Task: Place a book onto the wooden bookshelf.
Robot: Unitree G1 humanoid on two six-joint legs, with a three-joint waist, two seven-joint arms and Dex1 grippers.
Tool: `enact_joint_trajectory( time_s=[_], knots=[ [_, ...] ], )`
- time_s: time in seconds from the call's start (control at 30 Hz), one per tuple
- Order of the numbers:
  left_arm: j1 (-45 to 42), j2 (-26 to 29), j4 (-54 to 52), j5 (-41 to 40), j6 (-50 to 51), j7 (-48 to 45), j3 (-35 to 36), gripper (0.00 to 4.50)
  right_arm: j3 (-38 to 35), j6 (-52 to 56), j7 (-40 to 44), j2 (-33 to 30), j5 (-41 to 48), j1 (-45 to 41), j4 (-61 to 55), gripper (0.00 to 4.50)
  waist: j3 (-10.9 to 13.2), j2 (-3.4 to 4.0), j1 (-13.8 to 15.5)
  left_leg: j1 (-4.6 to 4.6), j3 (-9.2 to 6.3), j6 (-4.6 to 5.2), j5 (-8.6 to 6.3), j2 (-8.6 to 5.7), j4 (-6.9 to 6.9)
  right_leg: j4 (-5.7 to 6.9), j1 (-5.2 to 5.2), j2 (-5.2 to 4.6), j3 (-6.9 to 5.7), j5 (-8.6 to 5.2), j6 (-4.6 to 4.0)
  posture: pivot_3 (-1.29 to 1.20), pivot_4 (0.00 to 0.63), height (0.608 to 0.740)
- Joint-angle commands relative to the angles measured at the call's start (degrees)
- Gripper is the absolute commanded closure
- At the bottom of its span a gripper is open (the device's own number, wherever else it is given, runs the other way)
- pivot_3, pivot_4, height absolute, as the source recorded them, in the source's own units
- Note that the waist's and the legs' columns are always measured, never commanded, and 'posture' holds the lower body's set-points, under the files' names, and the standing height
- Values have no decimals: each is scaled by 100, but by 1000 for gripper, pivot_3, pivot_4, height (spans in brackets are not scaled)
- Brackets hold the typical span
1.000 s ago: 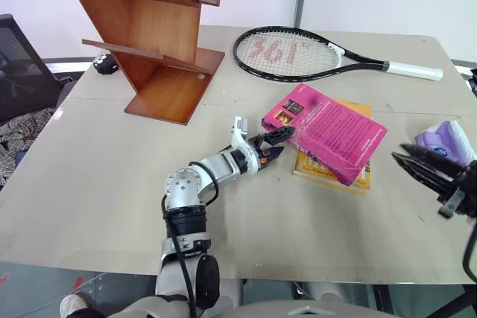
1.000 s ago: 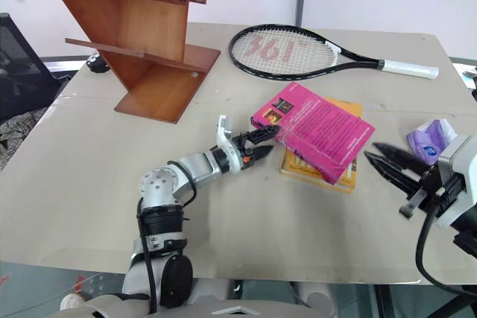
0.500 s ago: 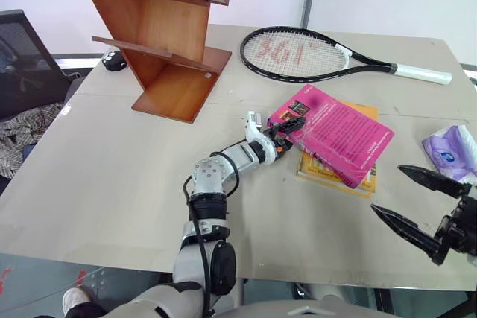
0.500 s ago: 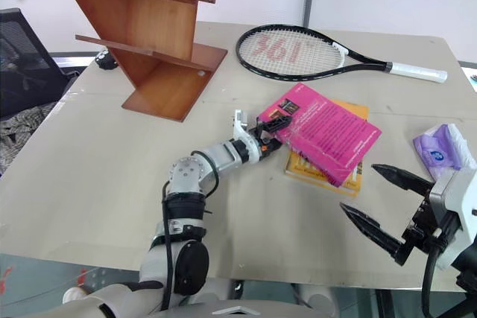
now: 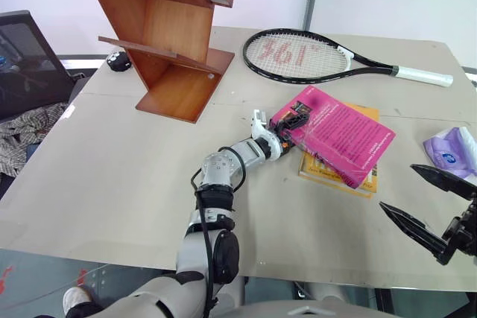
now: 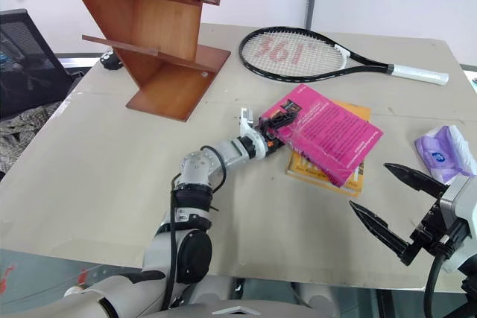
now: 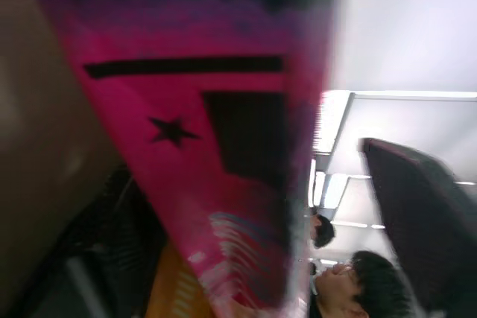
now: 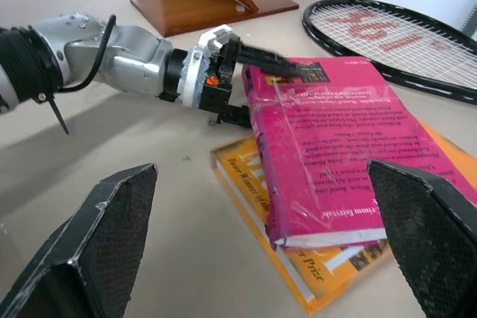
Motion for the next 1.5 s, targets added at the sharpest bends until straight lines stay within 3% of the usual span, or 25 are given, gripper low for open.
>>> enact_joint_trajectory(
  time_s=[0.03, 0.13, 0.2, 0.37, 0.53, 0.63, 0.77, 0.97, 1.13, 1.3, 1.43, 1.5],
  knots=[
    [-156, -371, 319, 49, -7, -43, 95, 2252, 80, -183, -1, 13, -177, 12, 42, 0, -6, 6, 2, 0, 0, 0, 0, 0, 0, 0, 0, 0, 0, 0, 0, 0, 150, 740],
    [-155, -273, 268, 78, 38, -104, 127, 3748, 188, -217, -17, -22, -231, -46, 91, 0, -9, 5, 5, 0, -2, 0, 0, 0, -1, 0, 0, 0, -2, 0, 0, 0, 150, 740],
    [-33, -83, -210, 51, 150, -255, 90, 4348, 292, -215, -29, -78, -269, -157, 156, 0, -8, 3, -3, -1, 0, 0, 0, 0, 0, -1, 0, -1, -1, 0, 0, 0, 150, 740],
    [172, 502, -1680, -94, 355, -544, 81, 4371, 521, -198, 1, -207, -298, -509, 353, 0, 4, -2, -70, -7, 1, -1, 0, 2, -16, -4, -13, 1, 3, 10, -18, 0, 150, 740],
    [-63, 1564, -2877, 139, 317, -1208, -141, 4371, 1068, -209, 105, -433, -463, -1141, 764, 0, 8, -2, -122, -5, -4, -2, 0, 5, -39, -3, -20, 9, 2, 15, -12, 0, 150, 740],
    [-397, 2307, -3363, 537, 36, -1707, -326, 4371, 1451, -228, 171, -561, -551, -1655, 1081, 0, 12, -8, -129, -6, -3, -2, 1, 4, -40, -6, -19, 8, 2, 16, -10, 0, 150, 740],
    [-693, 3631, -4187, 2247, -1342, -3205, -1606, 4371, 1896, -256, 372, -716, -716, -2286, 1538, 0, 22, -15, -139, -4, 2, -3, 1, 3, -40, -8, -19, 7, 5, 15, -12, 0, 150, 740],
    [-1851, 5073, -4119, 4490, -3839, -4595, -2413, 4371, 2463, -379, 629, -726, -908, -3078, 2054, 0, 40, -19, -109, -8, 3, -2, 1, 3, -46, -13, -21, 5, 5, 15, -11, 0, 150, 740],
    [-2417, 6357, -3256, 5785, -5900, -5625, -2484, 4371, 2905, -547, 725, -610, -1122, -3605, 2356, 0, 49, -8, -175, 2, 11, -2, 1, 6, -74, -20, -24, 5, 11, 18, 0, 0, 150, 740],
    [-2784, 6947, -2711, 6081, -5980, -6302, -2471, 4371, 3191, -622, 799, -522, -1236, -4030, 2619, 0, 55, -5, -161, -2, 8, -1, 1, 11, -76, -10, -33, 11, 9, 15, 2, 0, 150, 740],
    [-2748, 7653, -2132, 6904, -5958, -6728, -2677, 4371, 3370, -716, 953, -461, -1330, -4331, 2922, 0, 62, -12, -181, -9, 17, 0, 1, 11, -58, -10, -33, 8, 14, 13, 7, 0, 150, 740],
    [-2760, 7735, -2101, 6912, -5644, -6831, -2683, 4371, 3382, -718, 977, -454, -1325, -4431, 2991, 0, 62, -12, -232, -2, 22, 0, 1, 13, -56, -2, -33, 9, 20, 13, 7, 0, 150, 740]
  ],
)
